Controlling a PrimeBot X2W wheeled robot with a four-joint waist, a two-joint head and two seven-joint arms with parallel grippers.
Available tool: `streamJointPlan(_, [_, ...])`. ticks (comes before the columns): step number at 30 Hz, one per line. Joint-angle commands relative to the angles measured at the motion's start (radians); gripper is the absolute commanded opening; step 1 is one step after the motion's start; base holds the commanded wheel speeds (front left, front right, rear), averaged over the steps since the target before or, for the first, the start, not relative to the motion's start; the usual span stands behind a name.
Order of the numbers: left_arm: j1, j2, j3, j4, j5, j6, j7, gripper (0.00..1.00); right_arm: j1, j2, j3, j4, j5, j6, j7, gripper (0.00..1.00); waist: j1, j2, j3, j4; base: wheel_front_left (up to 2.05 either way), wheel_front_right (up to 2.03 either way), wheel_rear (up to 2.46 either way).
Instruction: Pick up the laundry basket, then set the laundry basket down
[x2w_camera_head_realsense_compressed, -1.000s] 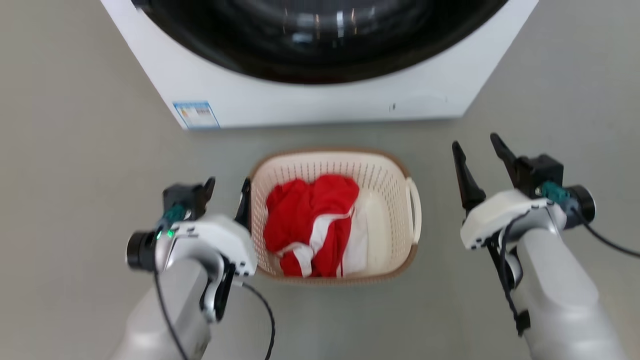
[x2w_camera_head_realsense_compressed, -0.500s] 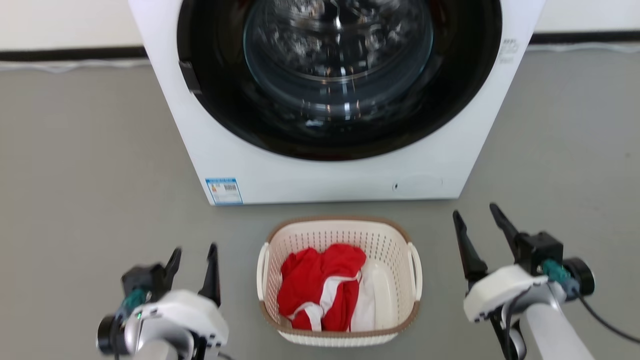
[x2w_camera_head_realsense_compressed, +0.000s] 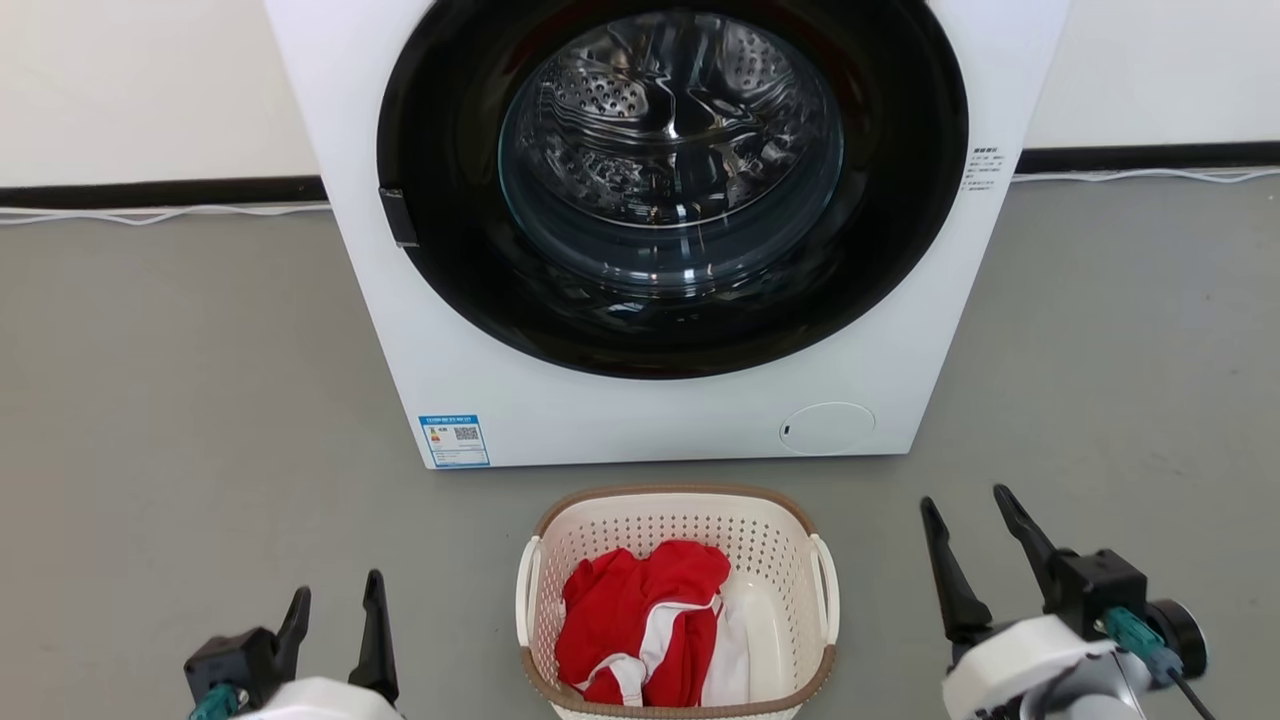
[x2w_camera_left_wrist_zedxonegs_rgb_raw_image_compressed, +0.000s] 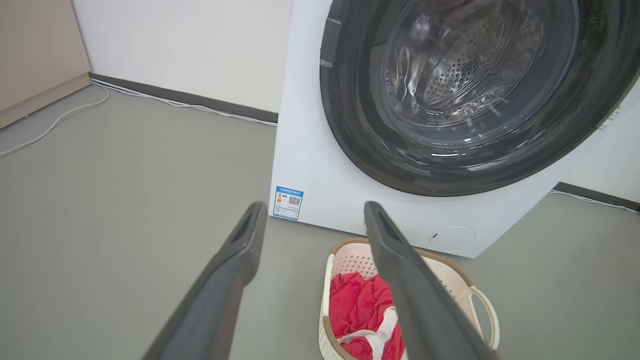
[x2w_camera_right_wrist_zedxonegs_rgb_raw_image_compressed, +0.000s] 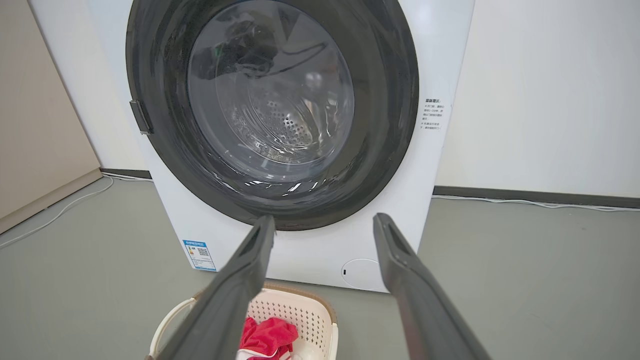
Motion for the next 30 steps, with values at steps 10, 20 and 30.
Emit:
streamJointPlan(10, [0.046,-0.012,0.075,-0.104,0.045,0.017,-0.006,1.0,0.051,-0.01,-0.033,-0.066,-0.01,0.006,-0.014,1.0,0.0,-0.0001,-0.018,0.01,0.0,0.0,0.0])
streamJointPlan(20, [0.096,-0.042,0.043,-0.033,0.024,0.004,0.007,0.0,0.091,0.011,-0.061,0.007,0.013,-0.001,0.011,0.0,0.0001,-0.0001,-0.018,0.011,0.0,0.0,0.0])
streamJointPlan(30, [0.083,-0.048,0.063,-0.042,-0.069,-0.016,0.036,0.0,0.087,0.011,-0.063,-0.011,0.142,0.0,0.04,0.0,0.0002,-0.0001,-0.015,0.01,0.0,0.0,0.0])
